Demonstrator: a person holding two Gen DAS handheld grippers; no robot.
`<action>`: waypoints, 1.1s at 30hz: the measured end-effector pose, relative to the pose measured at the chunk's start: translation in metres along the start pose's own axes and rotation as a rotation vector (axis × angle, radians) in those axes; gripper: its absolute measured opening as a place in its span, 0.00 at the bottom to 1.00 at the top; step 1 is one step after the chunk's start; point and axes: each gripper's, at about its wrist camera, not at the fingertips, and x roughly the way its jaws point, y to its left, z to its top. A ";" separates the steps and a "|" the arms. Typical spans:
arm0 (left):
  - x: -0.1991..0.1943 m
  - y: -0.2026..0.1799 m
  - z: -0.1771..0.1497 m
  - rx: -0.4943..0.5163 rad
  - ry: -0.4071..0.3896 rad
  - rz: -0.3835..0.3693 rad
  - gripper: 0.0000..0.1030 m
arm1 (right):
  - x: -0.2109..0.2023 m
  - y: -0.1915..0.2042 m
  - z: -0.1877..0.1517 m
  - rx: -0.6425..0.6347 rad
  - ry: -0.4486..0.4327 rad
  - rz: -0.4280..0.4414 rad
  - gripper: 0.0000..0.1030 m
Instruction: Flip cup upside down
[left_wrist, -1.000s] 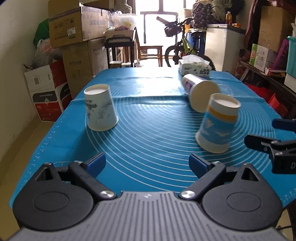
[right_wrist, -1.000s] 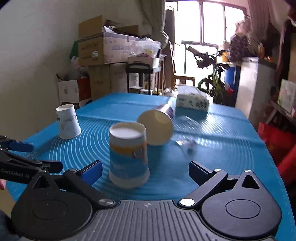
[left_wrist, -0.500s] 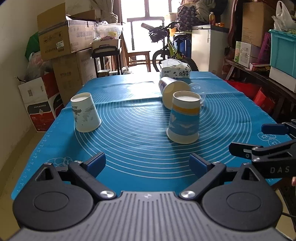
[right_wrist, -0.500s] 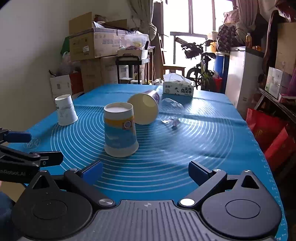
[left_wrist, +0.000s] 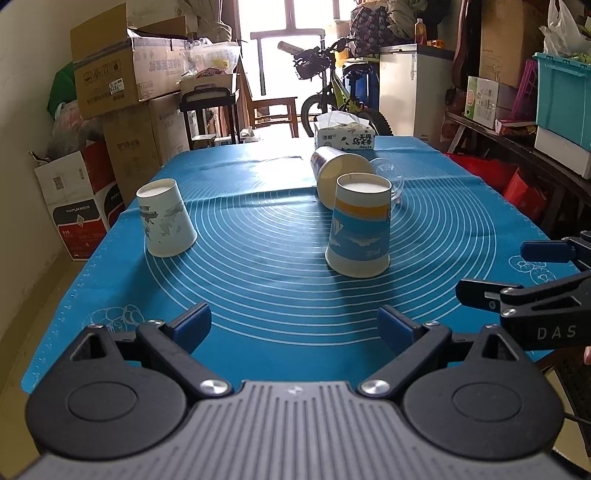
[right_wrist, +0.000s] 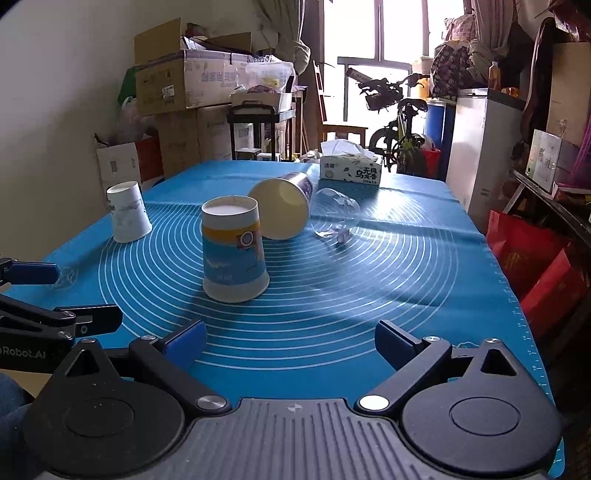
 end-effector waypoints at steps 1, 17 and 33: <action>0.000 0.000 0.000 -0.001 -0.001 0.003 0.93 | 0.000 0.001 0.000 -0.003 0.001 0.001 0.96; 0.001 -0.002 -0.001 -0.002 0.005 -0.004 0.93 | 0.001 0.003 -0.002 -0.020 0.010 0.004 0.96; 0.001 -0.003 -0.001 -0.004 0.006 -0.003 0.93 | 0.002 0.003 -0.001 -0.024 0.016 0.006 0.96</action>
